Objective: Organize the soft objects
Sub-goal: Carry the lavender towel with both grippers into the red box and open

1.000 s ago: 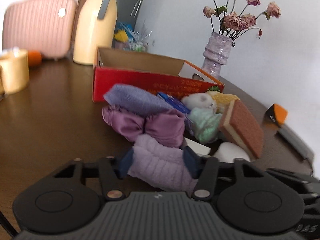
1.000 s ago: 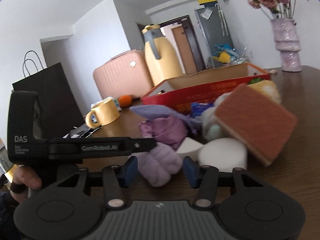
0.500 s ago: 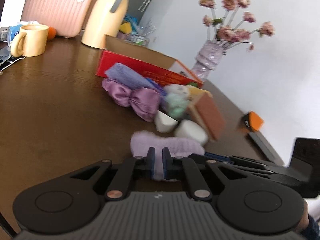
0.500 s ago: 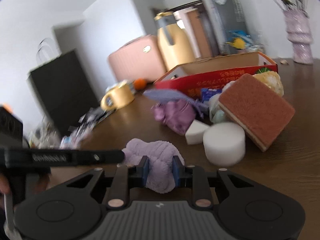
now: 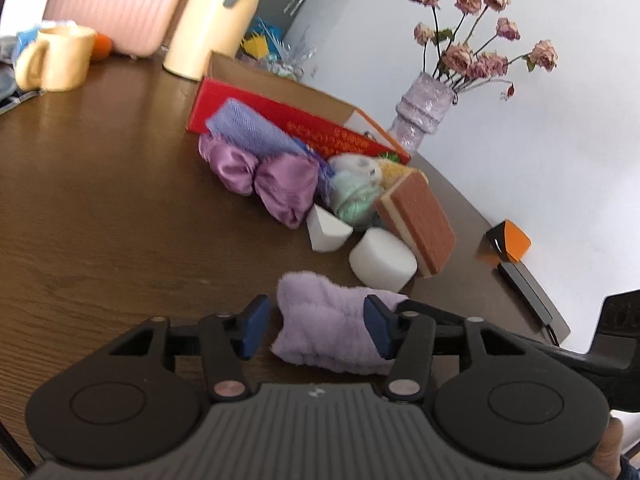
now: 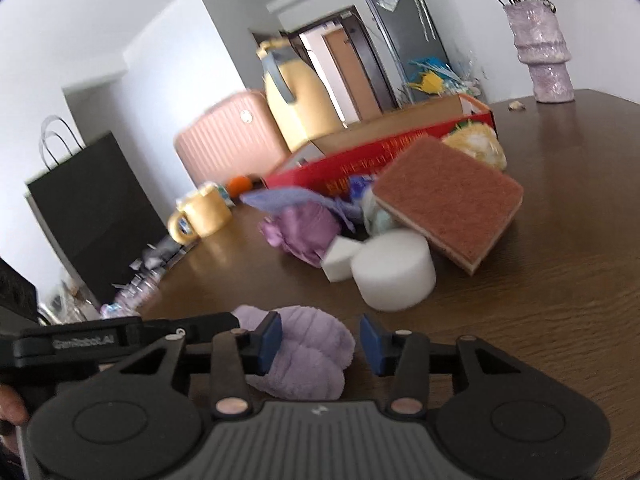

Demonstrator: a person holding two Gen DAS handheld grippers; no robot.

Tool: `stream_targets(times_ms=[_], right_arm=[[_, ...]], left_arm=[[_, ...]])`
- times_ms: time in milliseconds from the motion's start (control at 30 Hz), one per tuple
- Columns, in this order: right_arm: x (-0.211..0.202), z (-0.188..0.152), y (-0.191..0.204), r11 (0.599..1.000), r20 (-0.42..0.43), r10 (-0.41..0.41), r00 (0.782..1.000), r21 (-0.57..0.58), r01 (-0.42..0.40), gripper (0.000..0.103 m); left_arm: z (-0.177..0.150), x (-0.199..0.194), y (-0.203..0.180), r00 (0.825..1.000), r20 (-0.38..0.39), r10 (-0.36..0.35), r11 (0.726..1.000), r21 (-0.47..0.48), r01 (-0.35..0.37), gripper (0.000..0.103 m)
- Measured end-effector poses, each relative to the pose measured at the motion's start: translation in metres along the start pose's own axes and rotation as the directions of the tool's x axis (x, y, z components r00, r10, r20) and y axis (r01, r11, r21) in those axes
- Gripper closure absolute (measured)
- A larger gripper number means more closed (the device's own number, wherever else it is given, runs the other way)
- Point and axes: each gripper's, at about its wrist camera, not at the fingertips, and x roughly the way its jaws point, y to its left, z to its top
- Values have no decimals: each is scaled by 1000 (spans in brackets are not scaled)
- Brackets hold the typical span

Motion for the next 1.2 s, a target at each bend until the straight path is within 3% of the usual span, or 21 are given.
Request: stream_targets(times_ms=[200, 300, 400, 500, 633, 733, 900, 1067, 1133, 1200], right_arm=[[10, -6, 6, 998, -10, -29, 1000, -57, 29, 75], [11, -5, 10, 997, -15, -31, 999, -78, 29, 84], [6, 7, 15, 995, 12, -17, 1000, -97, 18, 85], [4, 42, 20, 990, 74, 11, 997, -139, 0, 85], [30, 127, 24, 975, 125, 31, 992, -220, -3, 85], [84, 208, 20, 970, 105, 31, 994, -243, -5, 85], [216, 305, 3, 965, -43, -44, 998, -260, 32, 85], [335, 334, -30, 986, -220, -76, 973, -164, 40, 84], [363, 334, -34, 988, -251, -82, 964, -148, 45, 83], [380, 333, -37, 989, -253, -97, 963, -133, 64, 81]], left_arm=[[-6, 9, 3, 999, -15, -29, 1000, -1, 29, 82], [-5, 8, 2, 999, -12, -52, 999, 14, 52, 85], [3, 2, -3, 996, 11, -83, 996, 38, 83, 85], [33, -4, -9, 990, 72, -121, 991, 66, 116, 85], [115, 15, -9, 983, 112, -144, 986, 98, 133, 85], [193, 58, -2, 989, 119, -88, 990, 121, 74, 85], [286, 165, 32, 998, 12, 62, 998, 24, -62, 85], [325, 250, 72, 969, -96, 228, 974, 9, -228, 84], [329, 269, 78, 950, -116, 289, 957, 54, -285, 82], [331, 281, 82, 943, -131, 307, 951, 73, -300, 76]])
